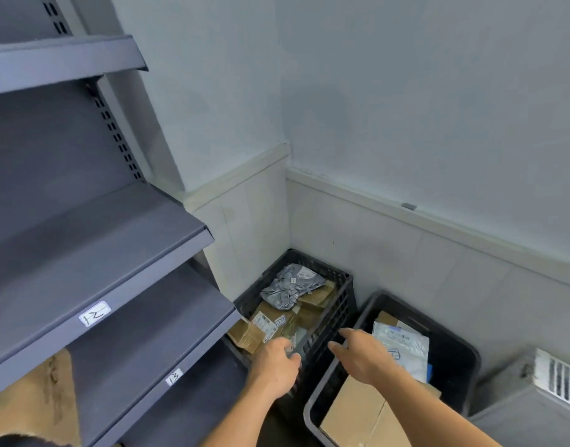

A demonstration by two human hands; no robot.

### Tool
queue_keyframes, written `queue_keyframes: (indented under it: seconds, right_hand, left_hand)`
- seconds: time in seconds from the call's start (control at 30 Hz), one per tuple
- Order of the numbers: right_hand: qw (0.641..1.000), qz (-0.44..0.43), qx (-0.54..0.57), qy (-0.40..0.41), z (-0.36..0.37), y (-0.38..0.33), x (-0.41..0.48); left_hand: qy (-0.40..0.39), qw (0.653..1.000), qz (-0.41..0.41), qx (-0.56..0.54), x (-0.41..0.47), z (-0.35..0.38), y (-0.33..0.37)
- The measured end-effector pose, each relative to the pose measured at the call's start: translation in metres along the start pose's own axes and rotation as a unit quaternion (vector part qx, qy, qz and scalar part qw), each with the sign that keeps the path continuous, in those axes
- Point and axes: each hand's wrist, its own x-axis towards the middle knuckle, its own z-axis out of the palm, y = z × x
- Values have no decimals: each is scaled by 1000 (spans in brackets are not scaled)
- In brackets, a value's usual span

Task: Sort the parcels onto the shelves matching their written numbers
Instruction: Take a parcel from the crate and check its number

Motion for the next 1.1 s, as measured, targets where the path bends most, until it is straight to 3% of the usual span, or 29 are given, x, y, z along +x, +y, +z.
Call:
queue_keyframes:
  seconds: [0.5, 0.83, 1.1]
  right_hand:
    - [998, 31, 41, -31, -17, 9, 124]
    - [995, 39, 56, -68, -24, 15, 257]
    - [989, 72, 108, -65, 14, 24, 366]
  left_hand:
    - [-40, 998, -51, -4, 130, 10, 5]
    - [-36, 986, -155, -53, 233, 39, -2]
    - [4, 959, -256, -118, 329, 83, -40]
